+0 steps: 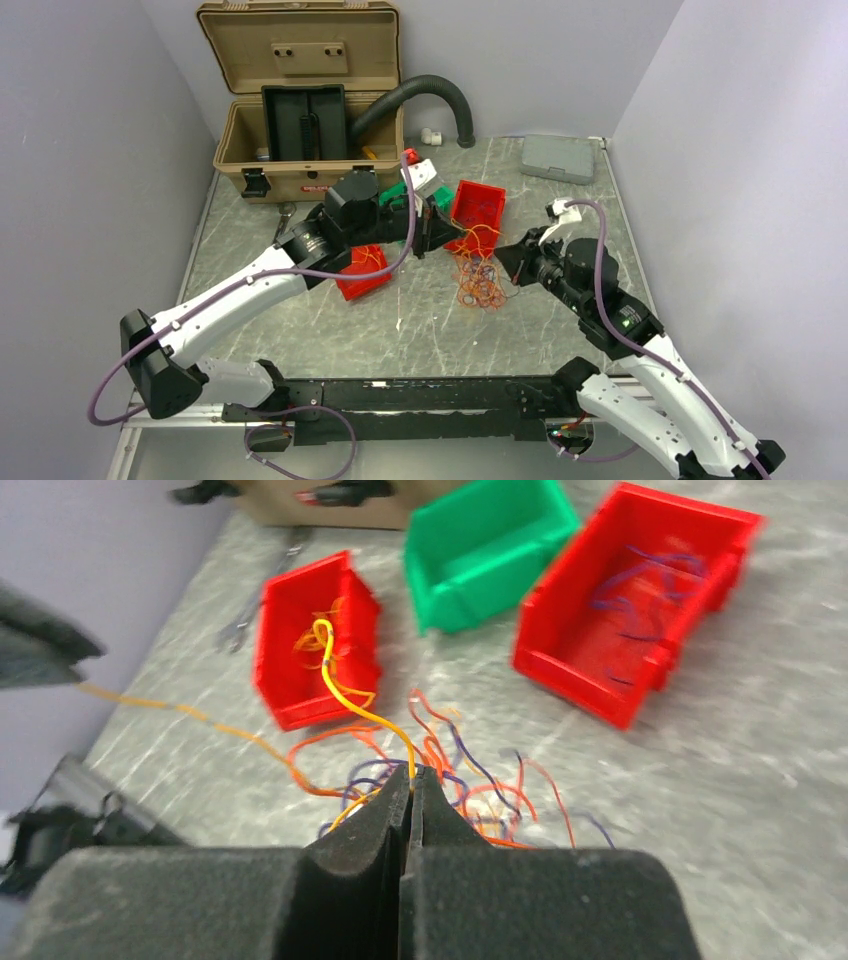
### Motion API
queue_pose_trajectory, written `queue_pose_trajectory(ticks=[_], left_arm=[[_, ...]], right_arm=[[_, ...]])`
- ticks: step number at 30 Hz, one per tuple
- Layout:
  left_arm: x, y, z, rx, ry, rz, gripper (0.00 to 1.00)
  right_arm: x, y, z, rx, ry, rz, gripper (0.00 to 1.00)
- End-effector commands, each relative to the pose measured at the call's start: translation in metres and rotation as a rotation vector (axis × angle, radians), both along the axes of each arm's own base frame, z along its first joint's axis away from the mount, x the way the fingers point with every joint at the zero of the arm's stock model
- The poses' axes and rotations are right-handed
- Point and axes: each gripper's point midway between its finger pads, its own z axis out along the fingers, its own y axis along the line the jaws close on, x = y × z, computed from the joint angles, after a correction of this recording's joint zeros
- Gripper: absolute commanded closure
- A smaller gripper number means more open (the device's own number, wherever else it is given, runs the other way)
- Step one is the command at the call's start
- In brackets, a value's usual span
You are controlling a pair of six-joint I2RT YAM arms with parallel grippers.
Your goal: Untangle the cables
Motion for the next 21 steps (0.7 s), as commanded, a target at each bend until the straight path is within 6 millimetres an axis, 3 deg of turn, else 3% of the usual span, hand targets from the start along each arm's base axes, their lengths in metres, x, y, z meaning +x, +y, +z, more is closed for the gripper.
queue_pose_trajectory(ticks=[1,2,6,8,13,17,21], left_arm=[[-0.010,-0.005,0.000,-0.017,0.032,-0.050,1.00],[-0.007,-0.006,-0.008,0.002,0.048,-0.046,1.00],[-0.006,-0.013,-0.027,0.042,0.103,-0.060,1.00],[-0.006,-0.013,-0.028,0.040,0.115,-0.054,1.00],[0.005,-0.003,-0.042,0.085,0.152,0.048,1.00],[0.019,0.001,-0.061,0.118,0.196,0.142,1.00],[0.025,0.003,-0.073,0.125,0.238,0.196,1.00]], right_arm=[[-0.020,0.039,0.049,0.136,-0.213,0.265,1.00],[-0.020,0.041,0.044,0.135,-0.207,0.275,0.98],[-0.013,0.043,0.020,0.128,-0.148,0.254,0.47],[-0.011,0.042,0.005,0.127,-0.108,0.227,0.33],[-0.014,0.021,-0.021,0.137,-0.021,0.108,0.27],[-0.031,0.002,-0.047,0.193,0.051,0.025,0.20],[-0.045,-0.004,-0.073,0.262,0.114,-0.003,0.22]])
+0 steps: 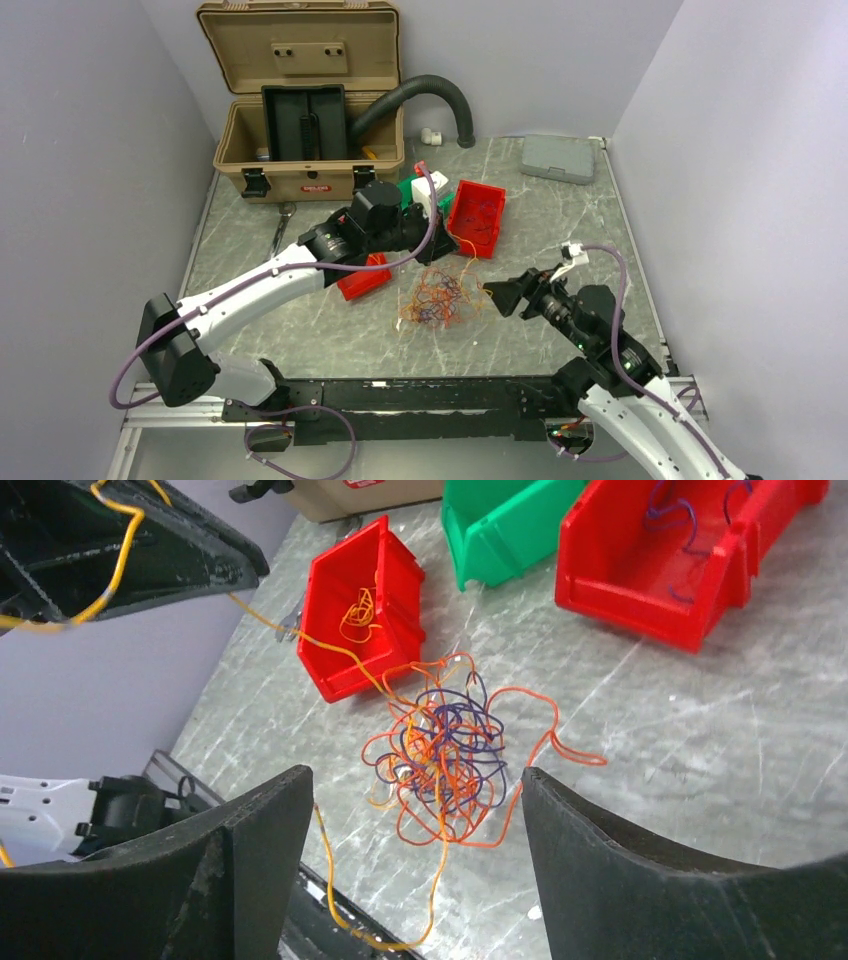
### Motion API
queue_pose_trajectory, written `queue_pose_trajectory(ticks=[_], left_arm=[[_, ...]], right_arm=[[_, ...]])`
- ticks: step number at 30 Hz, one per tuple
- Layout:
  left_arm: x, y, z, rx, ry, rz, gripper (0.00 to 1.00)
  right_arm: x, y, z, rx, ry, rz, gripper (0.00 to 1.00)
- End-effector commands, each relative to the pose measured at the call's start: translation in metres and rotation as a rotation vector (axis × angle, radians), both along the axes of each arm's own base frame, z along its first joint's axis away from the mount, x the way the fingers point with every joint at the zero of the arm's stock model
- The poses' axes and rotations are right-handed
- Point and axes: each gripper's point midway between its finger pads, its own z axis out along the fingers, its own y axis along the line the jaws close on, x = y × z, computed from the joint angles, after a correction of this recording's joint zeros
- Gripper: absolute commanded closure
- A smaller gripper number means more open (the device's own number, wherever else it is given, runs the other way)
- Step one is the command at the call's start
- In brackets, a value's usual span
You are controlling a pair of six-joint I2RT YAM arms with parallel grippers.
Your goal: Untangle the cables
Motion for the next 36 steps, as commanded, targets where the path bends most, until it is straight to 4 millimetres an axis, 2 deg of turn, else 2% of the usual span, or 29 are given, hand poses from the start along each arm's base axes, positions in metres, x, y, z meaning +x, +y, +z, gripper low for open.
queue_pose_trajectory(ticks=[1,4,10,13,18,23,29,31,36], left_arm=[[0.011,0.005,-0.003,-0.004,0.031,0.102,1.00],[0.011,0.008,-0.003,-0.003,0.034,0.117,1.00],[-0.011,0.003,0.011,-0.049,-0.014,-0.022,1.00],[-0.022,-0.002,0.013,-0.053,-0.020,-0.112,1.00],[-0.031,-0.008,0.019,-0.082,-0.033,-0.176,1.00],[-0.026,-0.003,0.030,-0.080,-0.072,-0.141,1.00],[-0.009,-0.003,0.042,-0.080,-0.069,-0.049,1.00],[-0.008,-0.007,0.049,-0.102,-0.054,-0.046,1.00],[-0.012,-0.023,0.071,-0.205,-0.005,-0.088,1.00]], right_arm=[[-0.011,-0.009,-0.026,0.096,0.110,-0.070,0.23],[-0.015,-0.008,-0.040,0.132,0.131,-0.067,0.24],[-0.008,0.009,-0.062,0.076,0.135,0.008,0.16],[-0.002,0.025,-0.058,0.020,0.096,0.101,0.12],[0.011,0.042,-0.053,-0.060,0.030,0.190,0.12],[0.018,0.056,-0.052,-0.088,0.009,0.254,0.15],[0.013,0.069,-0.060,-0.018,0.000,0.298,0.14],[0.011,0.075,-0.061,0.010,-0.006,0.319,0.13],[0.025,0.086,-0.066,-0.010,-0.011,0.283,0.13]])
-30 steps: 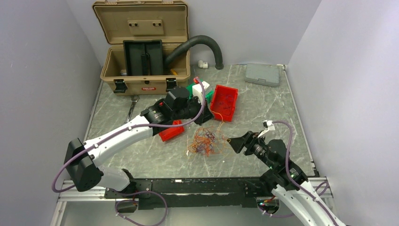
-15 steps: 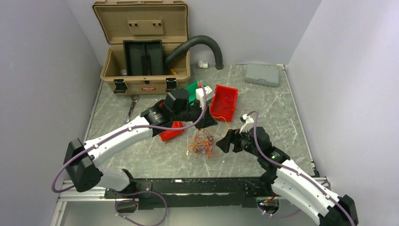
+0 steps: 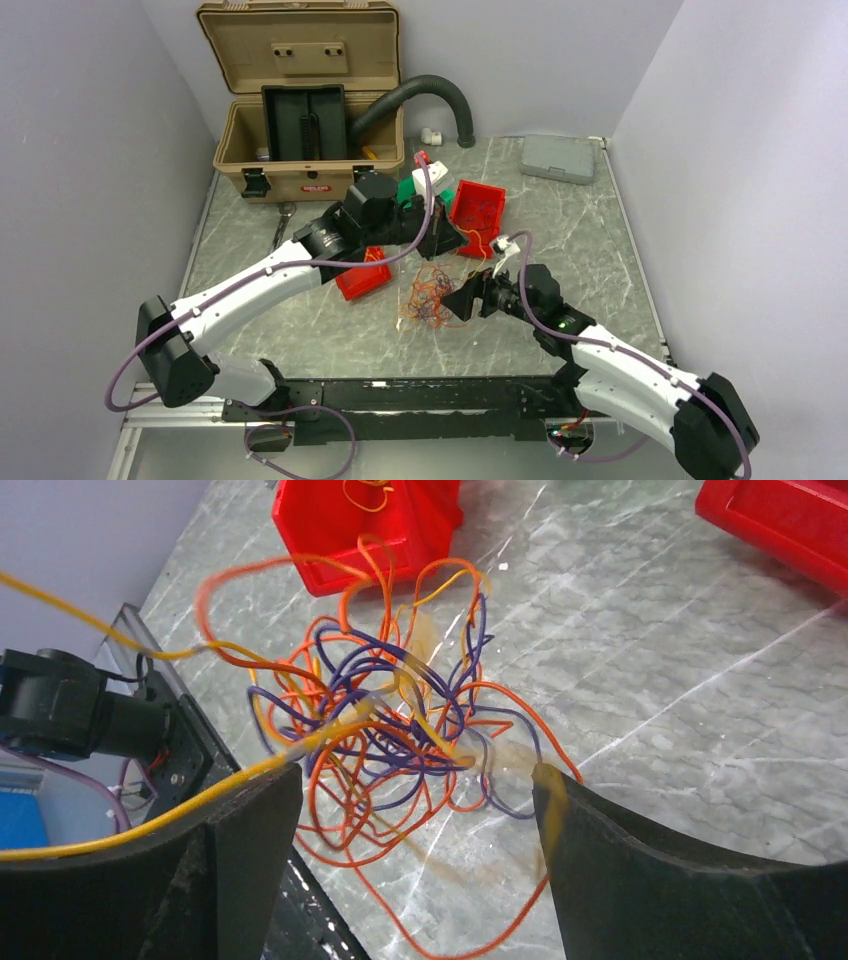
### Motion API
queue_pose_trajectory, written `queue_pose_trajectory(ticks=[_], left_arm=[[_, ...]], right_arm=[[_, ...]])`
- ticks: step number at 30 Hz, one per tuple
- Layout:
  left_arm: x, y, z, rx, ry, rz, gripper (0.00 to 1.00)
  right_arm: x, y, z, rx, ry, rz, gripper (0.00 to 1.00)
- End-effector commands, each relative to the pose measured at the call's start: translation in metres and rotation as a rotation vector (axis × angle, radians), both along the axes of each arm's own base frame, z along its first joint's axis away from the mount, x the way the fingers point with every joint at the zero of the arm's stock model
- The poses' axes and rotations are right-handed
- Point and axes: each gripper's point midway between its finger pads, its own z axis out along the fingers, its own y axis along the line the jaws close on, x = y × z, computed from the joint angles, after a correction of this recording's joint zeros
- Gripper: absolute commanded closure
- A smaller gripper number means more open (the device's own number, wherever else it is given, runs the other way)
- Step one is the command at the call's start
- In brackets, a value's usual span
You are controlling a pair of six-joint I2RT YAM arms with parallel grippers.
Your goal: Untangle the cables
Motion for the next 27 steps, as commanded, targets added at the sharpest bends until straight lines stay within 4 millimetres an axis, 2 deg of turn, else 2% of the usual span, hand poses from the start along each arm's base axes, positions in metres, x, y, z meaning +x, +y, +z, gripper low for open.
queue_pose_trajectory(ticks=[1,4,8,11,13,15,21,25,27], left_arm=[[-0.001,-0.017,0.047,-0.152,0.012,-0.027,1.00],[-0.001,-0.017,0.061,-0.176,0.010,-0.023,1.00],[-0.002,-0.005,0.094,-0.217,-0.048,0.013,1.00],[0.006,0.015,0.121,-0.222,-0.125,0.104,1.00],[0.012,0.033,0.135,-0.202,-0.178,0.187,1.00],[0.019,0.053,0.143,-0.175,-0.224,0.277,1.00],[0.033,0.107,0.144,-0.102,-0.301,0.504,1.00],[0.036,0.126,0.137,-0.077,-0.319,0.576,1.00],[0.039,0.133,0.128,-0.051,-0.313,0.608,1.00]], right_arm=[[0.019,0.016,0.022,0.055,-0.090,-0.032,0.13],[0.043,0.006,0.008,0.011,-0.061,-0.186,0.16],[0.064,-0.012,-0.027,-0.079,0.053,-0.373,0.27],[0.063,-0.042,-0.064,-0.178,0.190,-0.552,0.41],[0.058,-0.051,-0.075,-0.198,0.230,-0.596,0.49],[0.052,-0.054,-0.077,-0.191,0.243,-0.595,0.50],[0.045,-0.073,-0.066,-0.175,0.222,-0.654,0.47],[0.042,-0.083,-0.055,-0.200,0.188,-0.667,0.46],[0.043,-0.084,-0.044,-0.201,0.159,-0.654,0.39]])
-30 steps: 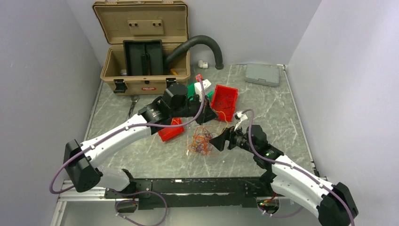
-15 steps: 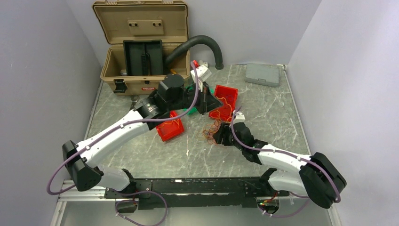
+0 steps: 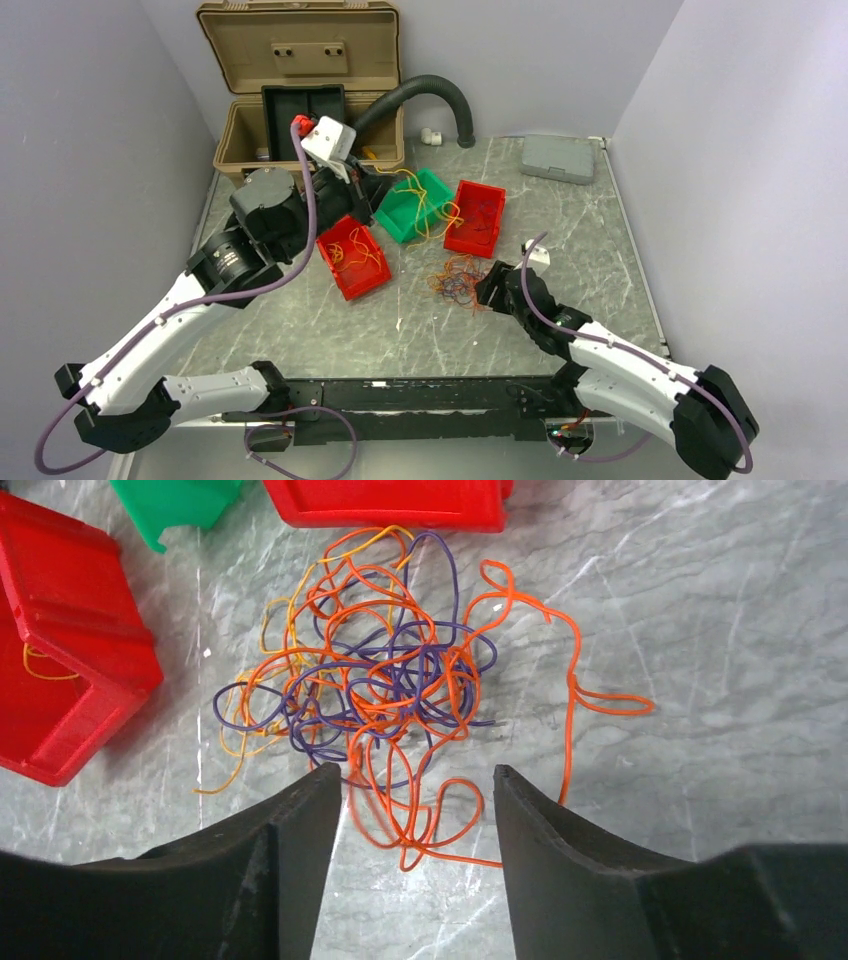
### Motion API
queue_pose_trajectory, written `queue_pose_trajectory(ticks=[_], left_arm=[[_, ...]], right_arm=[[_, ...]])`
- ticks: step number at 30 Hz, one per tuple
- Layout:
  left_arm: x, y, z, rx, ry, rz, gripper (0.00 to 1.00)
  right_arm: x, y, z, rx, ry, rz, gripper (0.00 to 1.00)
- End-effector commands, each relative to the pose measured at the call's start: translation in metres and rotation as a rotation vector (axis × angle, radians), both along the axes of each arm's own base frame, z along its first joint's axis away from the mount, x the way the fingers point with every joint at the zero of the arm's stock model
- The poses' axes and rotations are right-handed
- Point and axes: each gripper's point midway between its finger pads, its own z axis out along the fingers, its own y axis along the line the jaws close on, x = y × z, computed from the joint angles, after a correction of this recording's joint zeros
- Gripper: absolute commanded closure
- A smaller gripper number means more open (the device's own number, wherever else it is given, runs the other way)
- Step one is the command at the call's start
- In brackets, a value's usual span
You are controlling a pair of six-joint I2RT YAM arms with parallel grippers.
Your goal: Untangle the cables
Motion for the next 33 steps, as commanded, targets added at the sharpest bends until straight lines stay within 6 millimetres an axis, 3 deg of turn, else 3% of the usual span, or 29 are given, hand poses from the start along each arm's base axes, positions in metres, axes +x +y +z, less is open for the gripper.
queue_pose_trajectory(ticks=[1,5,10,19,26,33], left_arm=[[0.020,0.023,-0.032,0.092,0.038,0.148,1.00],[0.027,0.035,-0.056,0.126,0.084,0.197,1.00],[0.038,0.053,-0.088,0.175,0.170,0.280,1.00],[0.051,0.099,-0.150,0.217,0.326,0.475,1.00],[0.057,0.135,-0.162,0.231,0.369,0.661,1.00],[0.056,0.146,-0.161,0.230,0.386,0.720,1.00]], right_arm=[[0.003,-0.011,0.020,-0.045,-0.047,-0.014,0.34],[0.006,-0.005,0.051,-0.064,-0.127,0.063,0.21],[0.006,0.002,0.079,-0.065,-0.197,0.130,0.17],[0.006,0.000,0.087,-0.069,-0.206,0.127,0.18],[0.005,0.001,0.083,-0.063,-0.198,0.129,0.18],[0.007,0.003,0.084,-0.064,-0.195,0.130,0.18]])
